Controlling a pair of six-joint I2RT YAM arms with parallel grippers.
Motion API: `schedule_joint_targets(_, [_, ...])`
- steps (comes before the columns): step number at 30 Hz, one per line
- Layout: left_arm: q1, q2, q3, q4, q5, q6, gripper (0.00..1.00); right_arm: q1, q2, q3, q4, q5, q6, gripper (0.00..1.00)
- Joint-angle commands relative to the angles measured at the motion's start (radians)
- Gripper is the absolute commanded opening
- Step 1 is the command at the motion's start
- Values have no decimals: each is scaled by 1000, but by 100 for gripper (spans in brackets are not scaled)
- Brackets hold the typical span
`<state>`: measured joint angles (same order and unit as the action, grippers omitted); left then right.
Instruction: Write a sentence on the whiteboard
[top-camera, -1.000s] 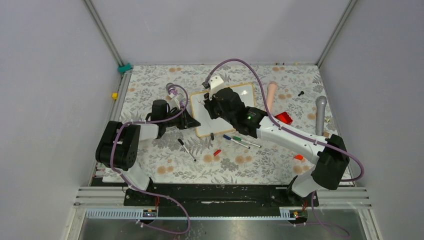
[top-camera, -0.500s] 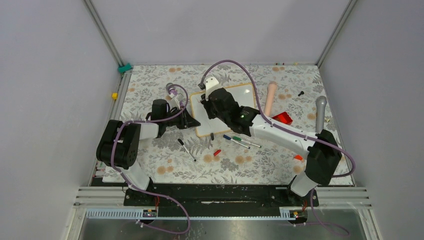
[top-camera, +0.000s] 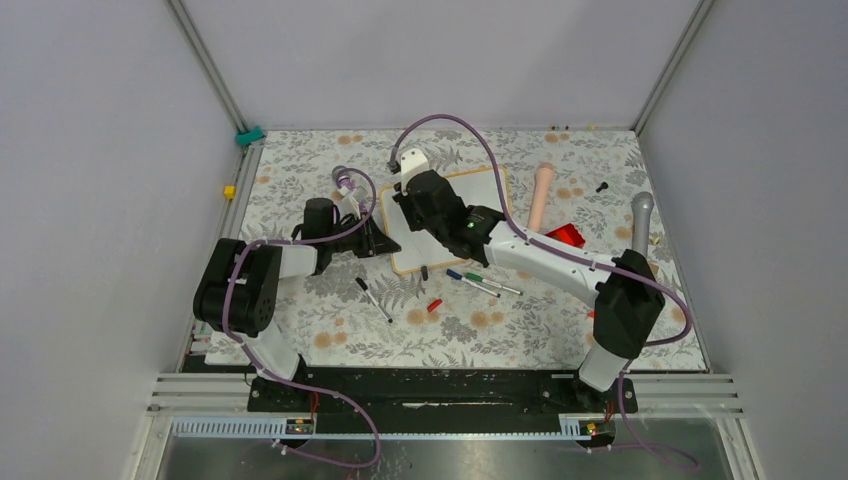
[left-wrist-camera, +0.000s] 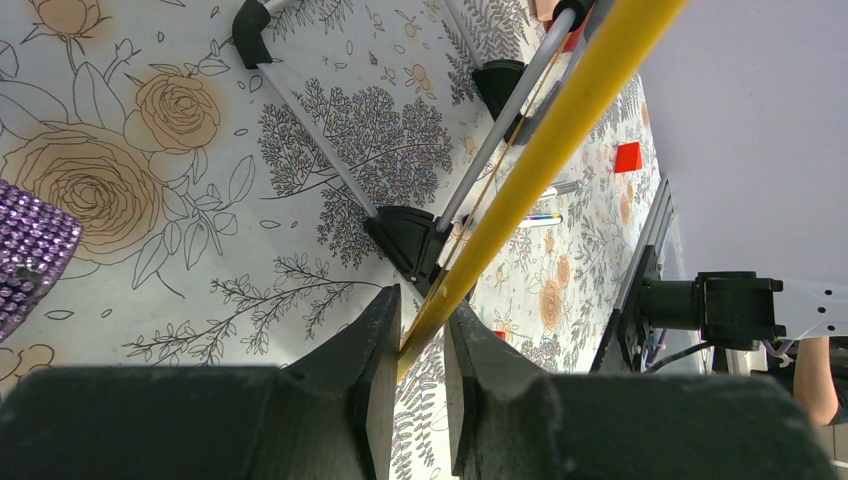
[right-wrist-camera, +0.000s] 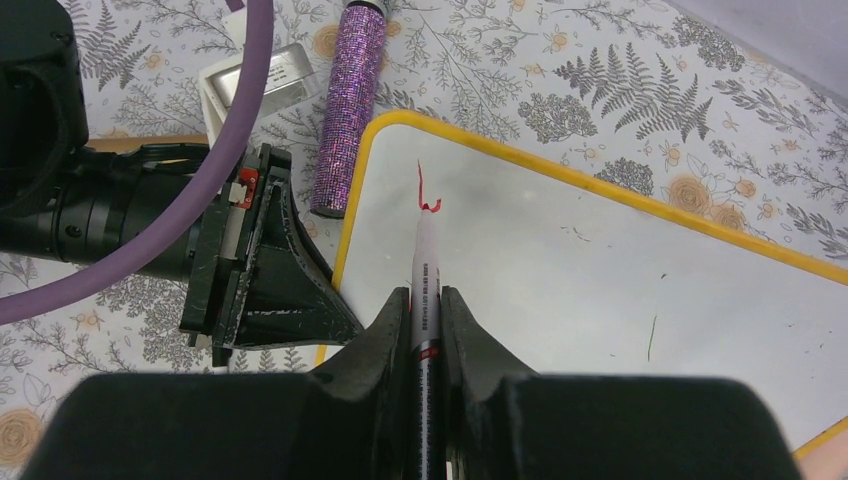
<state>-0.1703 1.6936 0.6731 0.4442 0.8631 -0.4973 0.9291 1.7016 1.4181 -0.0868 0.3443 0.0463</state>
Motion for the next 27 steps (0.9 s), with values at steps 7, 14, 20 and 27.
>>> schedule_joint_targets(7, [11,21,25,3,-37,2,0,-2,37,65,-15,37,-17,0])
schedule_joint_targets(14, [11,21,24,5,-35,-3,0,-5,54,76,-19,36,-16,0])
schedule_joint_targets(20, [11,22,24,8,-33,-2,0,-8,67,83,-21,32,-20,0])
schedule_joint_targets(27, [11,22,22,11,-30,-4,0,-13,80,88,-21,32,-21,0])
